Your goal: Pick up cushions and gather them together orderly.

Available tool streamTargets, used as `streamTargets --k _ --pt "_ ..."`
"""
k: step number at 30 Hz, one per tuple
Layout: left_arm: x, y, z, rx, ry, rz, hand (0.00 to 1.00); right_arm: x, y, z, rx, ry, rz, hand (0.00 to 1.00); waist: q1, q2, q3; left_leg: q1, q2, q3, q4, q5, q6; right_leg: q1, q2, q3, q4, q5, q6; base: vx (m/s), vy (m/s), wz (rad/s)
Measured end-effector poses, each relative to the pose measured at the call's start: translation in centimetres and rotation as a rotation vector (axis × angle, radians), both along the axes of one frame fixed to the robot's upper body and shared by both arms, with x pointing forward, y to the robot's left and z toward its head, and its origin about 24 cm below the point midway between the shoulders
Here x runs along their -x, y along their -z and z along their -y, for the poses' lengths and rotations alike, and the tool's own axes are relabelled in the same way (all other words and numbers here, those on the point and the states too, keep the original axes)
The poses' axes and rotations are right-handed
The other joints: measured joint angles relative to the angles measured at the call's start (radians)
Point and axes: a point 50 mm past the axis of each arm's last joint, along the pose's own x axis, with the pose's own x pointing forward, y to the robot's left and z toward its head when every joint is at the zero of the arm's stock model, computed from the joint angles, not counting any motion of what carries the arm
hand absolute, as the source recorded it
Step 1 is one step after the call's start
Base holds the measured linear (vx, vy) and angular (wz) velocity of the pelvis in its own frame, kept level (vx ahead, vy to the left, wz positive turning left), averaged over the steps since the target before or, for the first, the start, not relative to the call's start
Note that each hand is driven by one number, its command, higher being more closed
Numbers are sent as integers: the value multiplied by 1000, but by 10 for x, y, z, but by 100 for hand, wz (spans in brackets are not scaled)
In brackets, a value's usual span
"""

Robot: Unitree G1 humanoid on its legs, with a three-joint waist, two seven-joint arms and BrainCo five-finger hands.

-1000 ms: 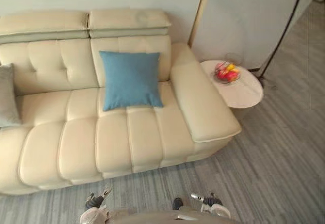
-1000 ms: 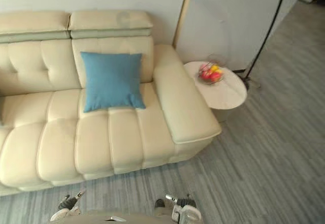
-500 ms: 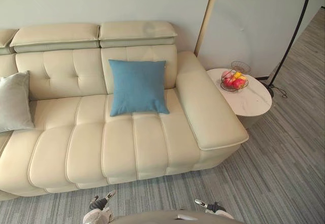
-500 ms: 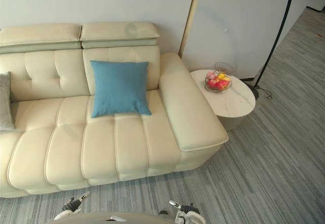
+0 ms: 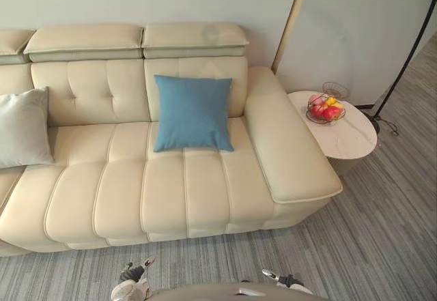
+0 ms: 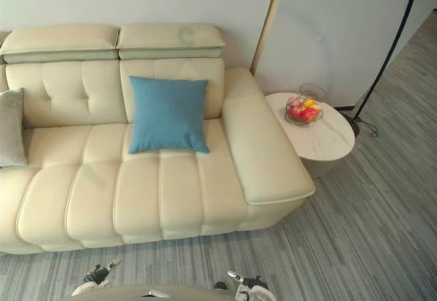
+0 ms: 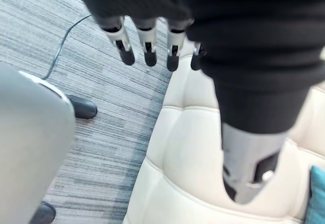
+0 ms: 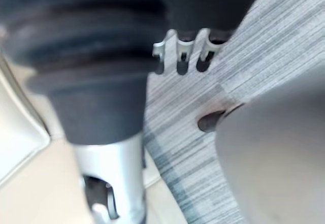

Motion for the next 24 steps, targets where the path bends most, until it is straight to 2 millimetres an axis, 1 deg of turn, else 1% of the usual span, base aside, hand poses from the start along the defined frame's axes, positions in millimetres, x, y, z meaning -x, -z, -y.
streamTargets --k 3,4,6,7,8,10,11,12,13,14,15,16,17,18,19,20,21,22,23,24 --pt "-4 0 1 6 46 -3 0 1 1 0 -16 40 0 0 -4 2 1 -4 3 4 -2 1 -2 2 4 3 -16 7 -1 25 -27 -5" --pt "-7 0 2 7 71 -6 0 2 1 1 -21 58 -1 0 -7 4 2 0 7 22 -1 -3 -6 5 9 14 -21 9 -3 36 -25 -23" --pt "-5 1 1 6 85 -21 0 3 1 2 -32 95 3 0 -4 5 4 10 13 47 7 -13 -12 4 18 44 -21 10 -4 29 -23 -39" --pt "-7 1 1 5 90 -18 0 3 1 2 -36 100 3 0 -4 6 6 19 18 64 13 -22 -16 3 25 65 -21 11 -5 9 -31 -79" --pt "-7 1 3 1 113 -30 0 4 1 4 -39 127 3 0 -8 13 16 30 31 108 48 -51 -21 3 38 114 -21 13 -9 2 -29 -83" --pt "-12 1 6 5 121 -20 0 5 0 5 -36 138 6 0 -14 16 22 27 38 116 87 -75 -20 -6 46 147 -16 15 -12 -13 -22 -75" --pt "-14 0 6 7 118 -15 0 4 0 5 -35 137 7 0 -12 12 26 7 37 80 140 -94 -3 -32 50 197 2 14 -13 -25 -42 -95" --pt "-18 0 8 11 119 -7 0 2 0 5 -34 133 11 0 -10 14 26 -12 35 34 173 -108 2 -58 55 235 21 14 -14 -39 -61 -124" --pt "-19 0 11 17 120 -3 0 -1 -1 5 -34 128 18 0 -13 22 31 -16 39 8 189 -134 -2 -88 69 279 38 13 -15 -29 -53 -120" --pt "-20 0 14 24 121 -1 0 -4 -2 7 -25 115 30 0 -16 30 40 -14 45 13 198 -164 -7 -108 84 315 44 15 -15 -60 -5 -138" --pt "-21 0 16 28 121 1 0 -9 -4 7 -17 101 49 0 -16 43 42 -6 50 57 203 -191 -12 -129 98 362 44 31 -17 -134 49 -186" --pt "-22 -1 13 20 120 1 0 -17 -7 6 -12 82 75 0 -15 26 53 -3 50 151 213 -215 -9 -155 117 451 34 59 -33 -163 59 -203" --pt "-22 -1 11 13 117 2 0 -24 -8 1 -18 59 91 0 -16 27 54 0 52 206 228 -232 -9 -165 127 498 17 74 -50 -204 63 -215" --pt "-22 -1 9 8 107 4 0 -27 -9 -1 -19 44 103 0 -22 19 56 2 58 280 235 -243 -9 -186 132 521 -15 87 -88 -113 30 -163" --pt "-22 -2 7 4 102 3 0 -29 -9 -1 -17 40 108 0 -23 19 56 4 61 324 234 -244 -9 -198 133 514 -30 84 -112 -85 13 -200" --pt "-22 -2 6 -1 98 1 0 -35 -11 -1 -15 23 116 0 -22 31 62 7 86 421 234 -242 -11 -255 148 428 15 82 -114 -7 -10 -162" --pt "-22 -2 6 -2 97 -1 0 -37 -11 -1 -14 16 120 0 -23 32 62 9 97 449 234 -241 -12 -278 158 373 53 82 -114 112 -52 -189" --pt "-23 -2 6 -4 98 -2 0 -37 -11 -2 -12 14 119 0 -29 34 65 35 113 505 233 -235 -24 -288 174 186 134 79 -130 167 -60 -129" --pt "-23 -2 6 -4 98 -2 0 -34 -10 -2 -11 16 111 0 -27 31 64 49 114 522 237 -233 -27 -272 173 92 132 70 -138 253 -140 -156" --pt "-23 -2 6 0 93 -2 0 -31 -10 0 -2 7 101 0 -28 40 69 68 117 534 250 -231 -28 -260 172 -17 126 87 -151 149 -127 -125"
